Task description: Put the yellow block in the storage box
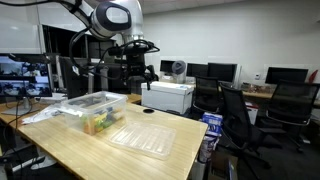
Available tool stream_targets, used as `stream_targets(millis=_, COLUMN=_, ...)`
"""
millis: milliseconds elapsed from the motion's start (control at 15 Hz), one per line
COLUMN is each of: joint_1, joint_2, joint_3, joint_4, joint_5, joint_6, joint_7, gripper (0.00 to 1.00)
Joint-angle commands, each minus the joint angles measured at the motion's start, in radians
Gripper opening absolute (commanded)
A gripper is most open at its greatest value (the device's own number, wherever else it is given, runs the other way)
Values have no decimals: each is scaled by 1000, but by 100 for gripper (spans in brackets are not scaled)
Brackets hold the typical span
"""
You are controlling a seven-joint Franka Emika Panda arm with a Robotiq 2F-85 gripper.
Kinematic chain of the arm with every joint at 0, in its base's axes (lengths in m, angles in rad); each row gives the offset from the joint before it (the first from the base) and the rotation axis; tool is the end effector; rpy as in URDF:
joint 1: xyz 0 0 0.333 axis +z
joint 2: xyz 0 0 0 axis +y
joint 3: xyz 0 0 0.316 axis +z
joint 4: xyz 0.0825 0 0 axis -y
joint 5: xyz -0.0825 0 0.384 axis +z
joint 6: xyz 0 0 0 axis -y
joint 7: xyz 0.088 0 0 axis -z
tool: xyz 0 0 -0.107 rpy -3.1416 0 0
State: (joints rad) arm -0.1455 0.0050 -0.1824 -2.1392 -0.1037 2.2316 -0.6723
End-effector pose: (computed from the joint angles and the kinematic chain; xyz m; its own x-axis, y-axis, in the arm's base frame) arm 0.5183 -0.1796 0.4108 0.9189 0.3942 0.0114 0.3900 -0.9128 0.1214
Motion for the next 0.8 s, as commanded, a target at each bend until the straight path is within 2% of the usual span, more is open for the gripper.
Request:
stream_targets(millis=0, joint_1=5, joint_2=-38, joint_3=19, joint_4=-58, joint_5=-73, joint_6=21, joint_7=263, gripper=100)
stream_targets(millis=333, joint_1=27, joint_2=-84, joint_3=61, joint_4=-102, joint_5=-175, joint_6=-60, joint_7=638, gripper=100)
stream_targets(millis=467, joint_1=39, joint_2=-123, joint_3=78, joint_4=-142, joint_5=-163, joint_6=-66, joint_7=634, gripper=100)
stream_targets(millis=600, joint_1=58, joint_2=-149, joint_3=83, joint_4=-167, joint_5=-75, joint_6=-102, joint_7=451, gripper=100)
stream_targets(millis=667, joint_1=49, joint_2=-93, joint_3=83, joint_4=-118, joint_5=-122, joint_6=-80, joint_7=555, gripper=100)
stream_targets(millis=733, joint_1=57, joint_2=-107, joint_3=85, joint_4=-132, joint_5=-105, joint_6=-87, joint_7=520, gripper=100)
